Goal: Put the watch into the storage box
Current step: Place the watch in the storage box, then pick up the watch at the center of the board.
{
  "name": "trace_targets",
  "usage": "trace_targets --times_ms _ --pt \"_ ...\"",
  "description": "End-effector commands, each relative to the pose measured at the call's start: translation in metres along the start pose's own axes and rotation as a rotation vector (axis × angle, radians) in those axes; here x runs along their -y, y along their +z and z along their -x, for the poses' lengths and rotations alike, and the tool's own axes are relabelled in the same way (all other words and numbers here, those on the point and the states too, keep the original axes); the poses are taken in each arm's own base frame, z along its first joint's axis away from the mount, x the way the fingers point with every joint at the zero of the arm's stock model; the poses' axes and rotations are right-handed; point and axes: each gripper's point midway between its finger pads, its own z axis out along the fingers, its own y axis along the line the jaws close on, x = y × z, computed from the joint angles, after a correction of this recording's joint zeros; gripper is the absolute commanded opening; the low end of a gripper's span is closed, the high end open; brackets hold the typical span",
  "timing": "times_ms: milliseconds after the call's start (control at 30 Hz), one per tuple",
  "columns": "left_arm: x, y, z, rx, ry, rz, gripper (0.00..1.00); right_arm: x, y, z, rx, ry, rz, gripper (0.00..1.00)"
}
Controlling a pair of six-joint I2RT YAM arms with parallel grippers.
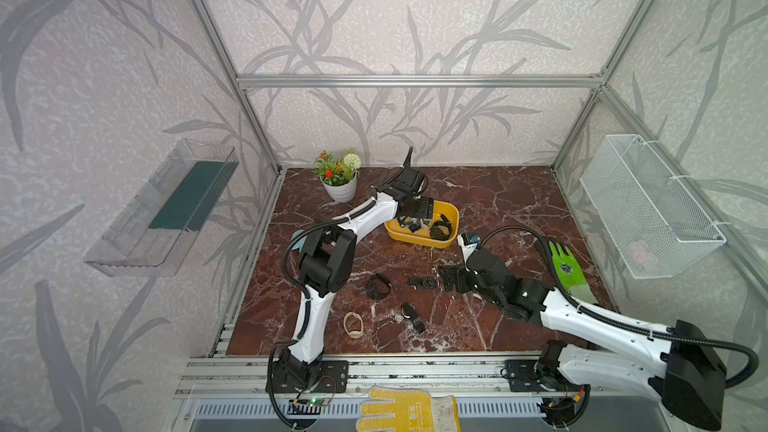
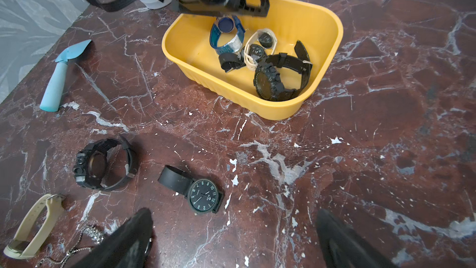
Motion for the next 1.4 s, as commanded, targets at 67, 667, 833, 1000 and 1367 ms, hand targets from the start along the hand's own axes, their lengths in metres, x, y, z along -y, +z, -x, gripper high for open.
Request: trace_targets --times_ms 67,667,833,1000,1367 --pt "0.018 -0.053 0.021 0.114 0.026 -0.083 0.85 0.0 -0.008 0.019 0.039 -0.034 -0.017 0.99" --pt "-0.01 -0.138 -0.054 0.207 0.019 -0.072 0.93 -0.005 0.004 0.017 0.017 -0.033 0.048 1.0" --pt "-0.018 -0.159 -0.083 0.215 0.005 -0.077 0.95 -0.014 0.009 0.012 -0.025 -0.069 0.09 0.99" --pt "-0.017 -0.178 -0.119 0.147 0.013 -0.125 0.97 -0.026 0.019 0.004 -0.071 -0.101 0.146 0.95" --pt "-0.018 -0.192 -0.173 0.062 -0.022 -0.175 0.99 -0.057 0.042 -0.018 -0.157 -0.193 0.304 0.72"
